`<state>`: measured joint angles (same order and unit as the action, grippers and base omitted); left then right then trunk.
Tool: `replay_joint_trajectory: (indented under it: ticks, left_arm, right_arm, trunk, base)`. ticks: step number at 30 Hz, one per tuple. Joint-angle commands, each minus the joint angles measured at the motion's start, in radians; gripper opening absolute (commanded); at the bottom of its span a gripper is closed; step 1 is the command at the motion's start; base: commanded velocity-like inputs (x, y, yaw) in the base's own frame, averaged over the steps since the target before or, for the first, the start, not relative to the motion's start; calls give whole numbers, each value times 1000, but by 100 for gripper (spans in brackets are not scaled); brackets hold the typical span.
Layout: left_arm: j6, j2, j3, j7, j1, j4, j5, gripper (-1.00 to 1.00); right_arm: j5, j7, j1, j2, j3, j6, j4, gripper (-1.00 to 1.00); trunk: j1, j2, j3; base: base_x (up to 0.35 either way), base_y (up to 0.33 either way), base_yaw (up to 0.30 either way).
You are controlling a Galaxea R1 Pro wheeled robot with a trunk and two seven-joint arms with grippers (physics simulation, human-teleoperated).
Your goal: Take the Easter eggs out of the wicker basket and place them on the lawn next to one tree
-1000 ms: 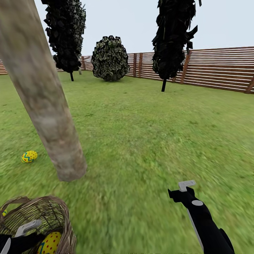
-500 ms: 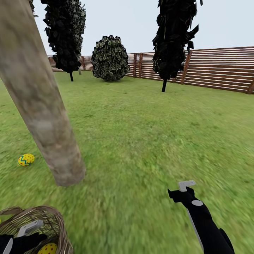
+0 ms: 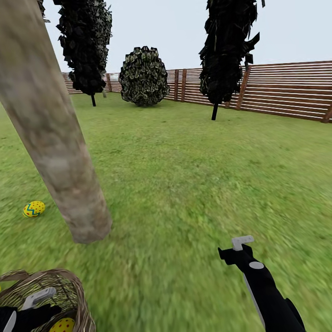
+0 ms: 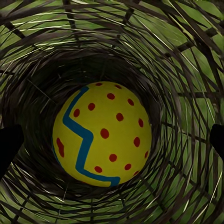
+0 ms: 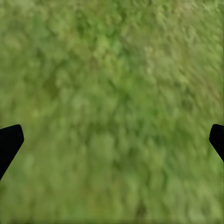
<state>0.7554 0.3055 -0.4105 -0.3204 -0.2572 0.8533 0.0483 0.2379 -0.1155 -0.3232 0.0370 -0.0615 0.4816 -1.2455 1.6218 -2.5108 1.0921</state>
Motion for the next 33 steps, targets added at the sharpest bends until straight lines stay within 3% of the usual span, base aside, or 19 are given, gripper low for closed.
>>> replay_joint_trajectory:
  ticks: [1,33]
  left_arm:
    - [7,0,-2,-1,-1,1,5,100]
    - [5,-6,-1,1,-1,0,8,100]
  right_arm:
    - [11,-9,0,0,-1,5,-2,100]
    - [11,-10,0,0,-1,5,-2,100]
  trunk:
    - [0,0,1]
    - [14,-8,125]
  base:
    - [0,0,0]
    - [0,0,0]
